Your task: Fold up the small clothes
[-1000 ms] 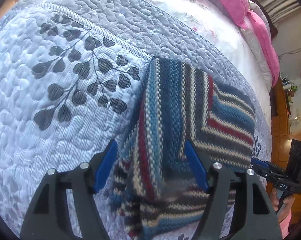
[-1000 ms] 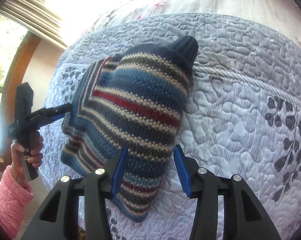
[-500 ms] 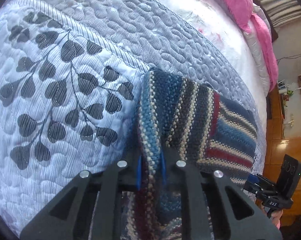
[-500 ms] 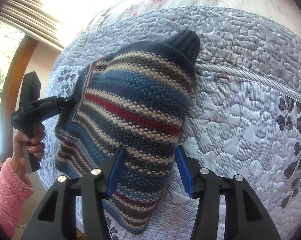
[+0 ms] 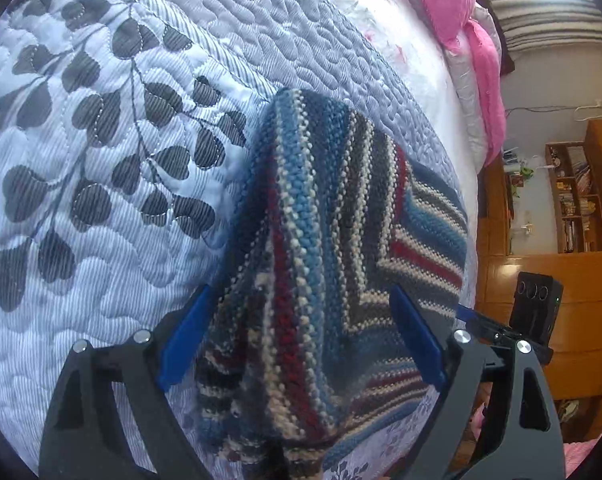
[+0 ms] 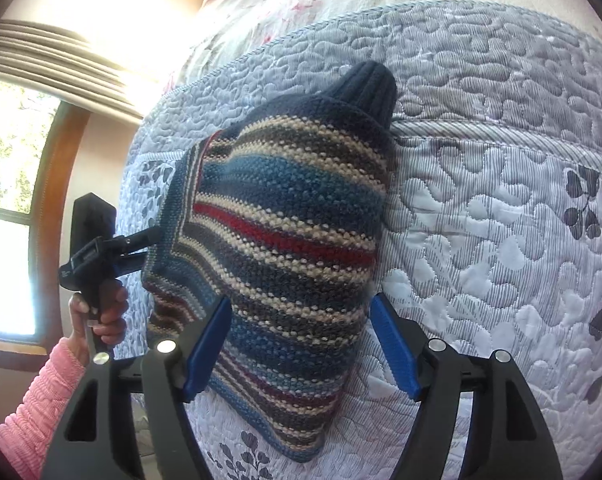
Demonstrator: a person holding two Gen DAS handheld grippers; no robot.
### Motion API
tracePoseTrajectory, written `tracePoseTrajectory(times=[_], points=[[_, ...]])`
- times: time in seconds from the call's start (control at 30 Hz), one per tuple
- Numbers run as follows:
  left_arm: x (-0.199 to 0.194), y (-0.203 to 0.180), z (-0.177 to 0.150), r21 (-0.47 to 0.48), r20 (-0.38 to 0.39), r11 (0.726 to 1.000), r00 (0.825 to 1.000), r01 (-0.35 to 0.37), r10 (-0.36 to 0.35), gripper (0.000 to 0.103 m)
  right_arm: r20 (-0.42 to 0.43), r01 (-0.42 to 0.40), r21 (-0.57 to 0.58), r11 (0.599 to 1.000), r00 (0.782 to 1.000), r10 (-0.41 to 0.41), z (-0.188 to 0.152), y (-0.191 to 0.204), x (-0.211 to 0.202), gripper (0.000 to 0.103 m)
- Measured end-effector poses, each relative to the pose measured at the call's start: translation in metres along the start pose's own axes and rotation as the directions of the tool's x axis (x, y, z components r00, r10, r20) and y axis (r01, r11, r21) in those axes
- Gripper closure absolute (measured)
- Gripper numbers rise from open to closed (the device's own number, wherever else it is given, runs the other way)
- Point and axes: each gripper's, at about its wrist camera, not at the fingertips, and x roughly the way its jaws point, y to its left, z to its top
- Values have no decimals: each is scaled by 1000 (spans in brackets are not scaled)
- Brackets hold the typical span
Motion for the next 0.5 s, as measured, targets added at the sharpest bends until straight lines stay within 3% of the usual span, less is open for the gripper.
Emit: tracePoseTrajectory(times=[0.13, 0.23, 0.43, 0.47, 0.5], points=[[29, -1, 9, 48, -58, 999, 998, -2, 5, 13, -33, -87, 54, 995, 995, 89, 1, -11, 15, 30], [42, -10, 14, 94, -87, 995, 996, 16, -8, 12, -53, -80, 54, 995, 995, 83, 4, -13, 29, 25], [62, -21, 17, 156, -145, 987, 989, 26, -3, 12, -77, -149, 99, 984, 985, 157, 13, -19, 57, 18], [62, -20, 17, 151, -144, 988, 990, 32, -10, 15, -76, -149, 98, 984, 985, 157, 13, -18, 60, 18], [64, -21, 18, 151, -141, 988, 990, 26, -4, 30, -68, -144, 88, 986, 986, 150, 13, -16, 60, 22]])
